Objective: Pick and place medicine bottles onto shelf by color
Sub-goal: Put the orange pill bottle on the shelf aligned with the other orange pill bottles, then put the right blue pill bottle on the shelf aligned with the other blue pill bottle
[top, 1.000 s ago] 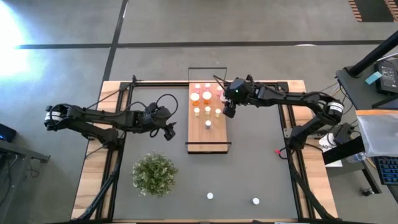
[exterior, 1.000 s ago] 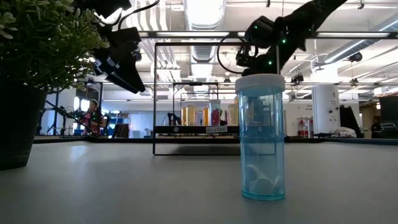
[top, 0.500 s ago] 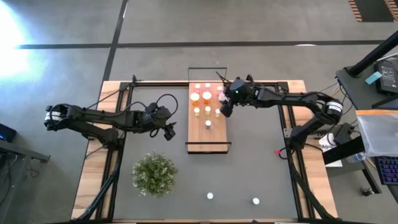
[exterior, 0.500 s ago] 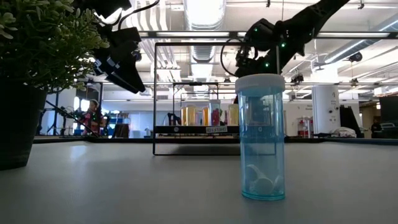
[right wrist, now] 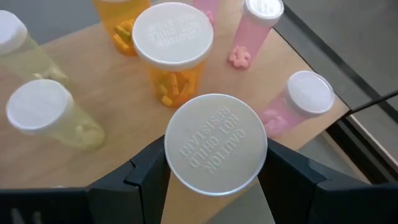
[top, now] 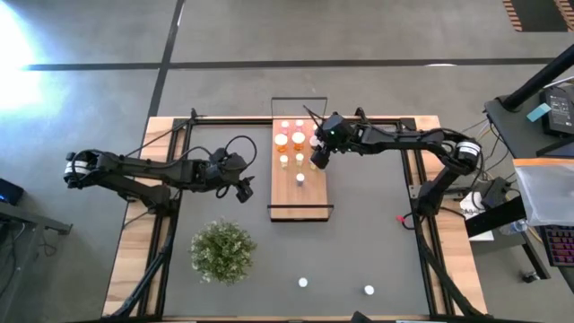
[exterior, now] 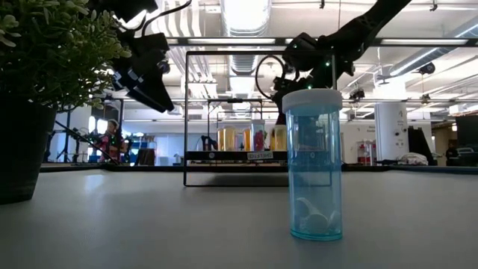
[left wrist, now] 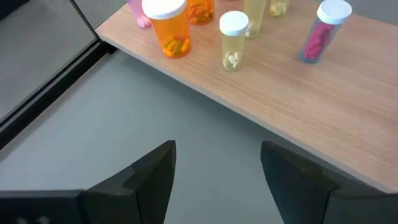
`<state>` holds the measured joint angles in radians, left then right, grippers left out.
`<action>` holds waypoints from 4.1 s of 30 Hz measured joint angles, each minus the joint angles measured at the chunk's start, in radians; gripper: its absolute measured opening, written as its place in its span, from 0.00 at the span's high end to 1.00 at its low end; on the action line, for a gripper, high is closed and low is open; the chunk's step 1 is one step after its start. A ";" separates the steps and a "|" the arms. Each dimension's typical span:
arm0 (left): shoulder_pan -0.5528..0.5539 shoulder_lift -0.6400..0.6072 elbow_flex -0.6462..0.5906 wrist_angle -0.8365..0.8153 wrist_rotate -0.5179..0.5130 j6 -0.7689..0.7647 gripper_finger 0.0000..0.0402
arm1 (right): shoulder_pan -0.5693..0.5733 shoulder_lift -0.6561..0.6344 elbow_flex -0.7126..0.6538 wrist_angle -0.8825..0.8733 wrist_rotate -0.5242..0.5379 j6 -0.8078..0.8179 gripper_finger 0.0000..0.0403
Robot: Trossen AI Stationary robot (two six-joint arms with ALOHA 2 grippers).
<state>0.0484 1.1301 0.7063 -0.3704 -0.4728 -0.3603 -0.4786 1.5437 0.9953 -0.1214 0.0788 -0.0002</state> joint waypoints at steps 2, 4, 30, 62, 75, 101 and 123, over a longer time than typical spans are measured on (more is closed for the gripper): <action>0.000 0.000 0.000 -0.007 0.000 0.000 0.45 | 0.000 0.011 0.006 0.001 0.000 0.003 0.50; 0.000 0.000 0.000 -0.007 0.000 0.000 0.45 | 0.000 0.018 0.009 0.003 0.001 0.021 0.50; 0.000 0.000 -0.002 -0.006 0.000 0.006 0.45 | 0.000 0.016 0.064 -0.075 0.000 0.008 0.50; 0.000 0.000 -0.009 -0.006 0.000 0.005 0.45 | 0.000 0.010 0.056 -0.091 -0.001 0.008 0.33; 0.000 0.000 -0.011 -0.007 0.000 0.007 0.45 | 0.002 -0.076 0.251 -0.393 0.000 -0.025 0.33; 0.000 0.000 -0.011 -0.008 -0.005 0.108 0.45 | 0.621 -0.239 0.303 -1.127 -0.001 0.817 0.38; 0.000 -0.001 -0.044 -0.067 -0.003 0.157 0.45 | 1.203 -0.039 0.303 -1.034 -0.130 1.712 0.39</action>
<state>0.0486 1.1290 0.6627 -0.4377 -0.4763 -0.2035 0.7248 1.5049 1.2987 -1.1555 -0.0516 1.7114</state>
